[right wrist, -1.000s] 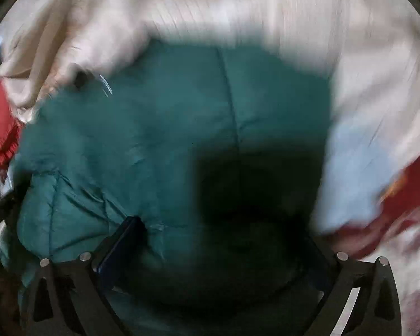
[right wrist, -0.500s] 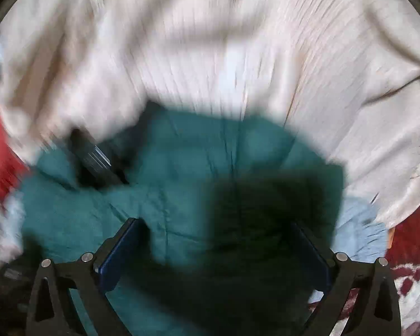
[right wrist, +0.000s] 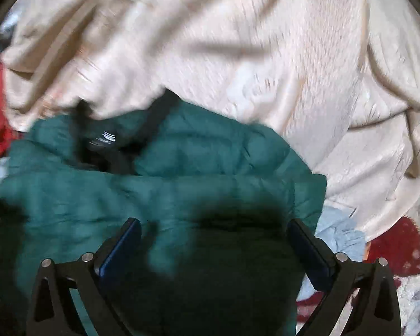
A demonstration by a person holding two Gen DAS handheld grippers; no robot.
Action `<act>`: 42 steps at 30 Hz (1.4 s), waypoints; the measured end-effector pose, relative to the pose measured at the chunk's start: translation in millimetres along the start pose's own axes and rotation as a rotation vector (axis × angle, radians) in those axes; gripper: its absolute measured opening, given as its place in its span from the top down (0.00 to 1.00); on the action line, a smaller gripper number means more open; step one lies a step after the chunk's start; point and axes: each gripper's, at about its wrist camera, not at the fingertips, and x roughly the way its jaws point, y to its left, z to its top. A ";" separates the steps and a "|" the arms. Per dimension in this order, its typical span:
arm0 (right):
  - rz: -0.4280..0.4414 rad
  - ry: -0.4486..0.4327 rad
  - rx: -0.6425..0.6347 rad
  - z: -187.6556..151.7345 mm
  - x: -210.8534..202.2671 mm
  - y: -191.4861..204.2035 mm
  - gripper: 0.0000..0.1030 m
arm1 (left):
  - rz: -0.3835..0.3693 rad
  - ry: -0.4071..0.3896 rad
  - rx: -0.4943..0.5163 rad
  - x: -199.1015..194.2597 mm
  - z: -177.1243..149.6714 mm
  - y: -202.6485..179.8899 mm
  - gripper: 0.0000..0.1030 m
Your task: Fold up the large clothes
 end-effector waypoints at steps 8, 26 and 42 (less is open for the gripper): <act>0.079 0.140 0.035 -41.7 43.6 50.7 0.00 | -0.002 0.219 -0.032 46.7 -10.4 7.6 0.12; 0.076 0.122 0.034 -24.6 58.7 52.1 0.00 | -0.010 0.227 -0.053 50.2 -12.9 8.6 0.07; 0.062 0.211 0.127 -31.4 30.9 -11.2 0.00 | -0.027 0.178 0.099 44.0 1.2 -32.0 0.07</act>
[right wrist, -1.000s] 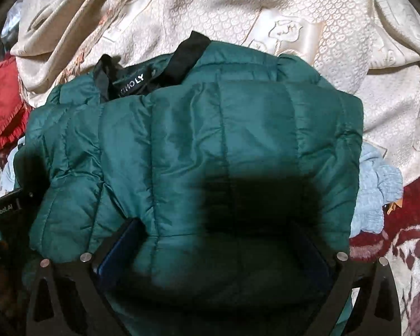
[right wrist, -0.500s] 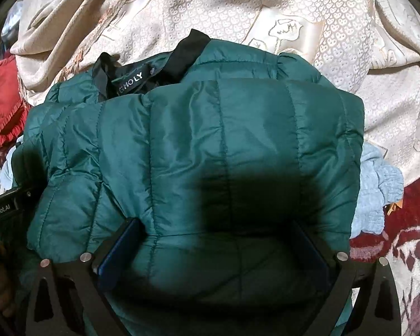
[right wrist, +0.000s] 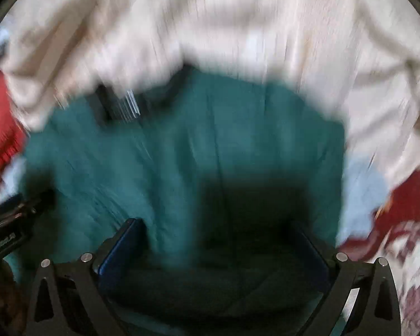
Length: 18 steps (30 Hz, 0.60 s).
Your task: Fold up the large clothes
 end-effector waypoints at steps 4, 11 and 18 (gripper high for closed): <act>0.053 -0.231 0.049 22.8 -45.1 -6.4 0.00 | 0.000 -0.039 -0.059 -9.8 2.9 8.9 0.07; -0.014 -0.101 0.099 42.4 23.0 -1.4 0.00 | -0.002 -0.018 -0.017 0.9 -0.2 3.2 0.07; -0.043 -0.189 0.038 16.3 -38.7 9.2 0.00 | -0.053 -0.061 -0.063 -16.8 -2.3 16.3 0.07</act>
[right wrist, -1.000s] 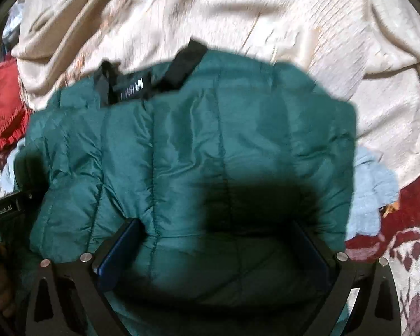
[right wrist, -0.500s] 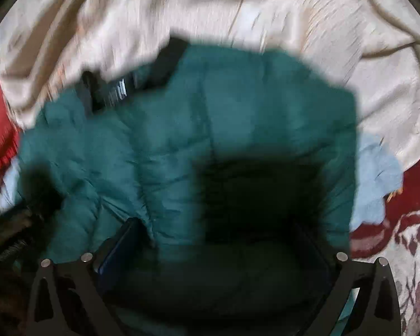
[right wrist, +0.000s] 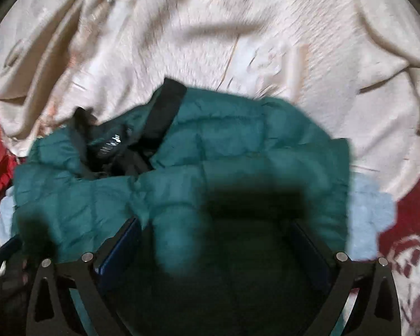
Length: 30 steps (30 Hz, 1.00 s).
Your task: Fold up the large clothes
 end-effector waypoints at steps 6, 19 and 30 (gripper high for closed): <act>0.012 -0.046 0.031 -54.0 -91.7 -19.8 0.00 | -0.057 -0.061 -0.081 -57.7 -18.8 36.8 0.07; 0.057 0.040 0.024 -102.6 -186.4 -90.0 0.00 | -0.086 0.147 0.079 -135.9 -58.3 71.9 0.07; 0.120 0.126 -0.124 -155.1 -238.2 -147.4 0.00 | -0.022 0.049 0.378 -194.1 -76.2 114.8 0.07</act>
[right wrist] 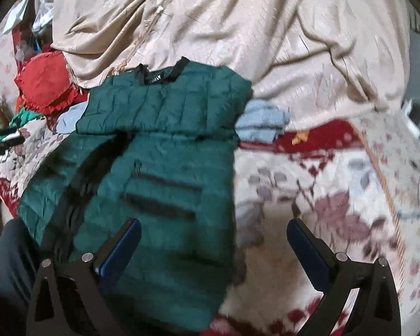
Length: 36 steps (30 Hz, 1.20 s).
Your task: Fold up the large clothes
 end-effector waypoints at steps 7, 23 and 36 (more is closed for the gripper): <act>0.084 0.088 0.188 -57.5 44.4 -24.8 0.00 | -0.098 0.153 -0.135 56.6 -84.4 13.8 0.07; 0.283 -0.047 0.230 -89.4 37.2 -29.0 0.00 | -0.357 0.084 -0.220 41.8 -106.8 16.2 0.07; 0.439 -0.057 0.184 -71.9 59.4 -14.2 0.00 | -0.413 0.102 -0.141 54.2 -99.3 -7.8 0.12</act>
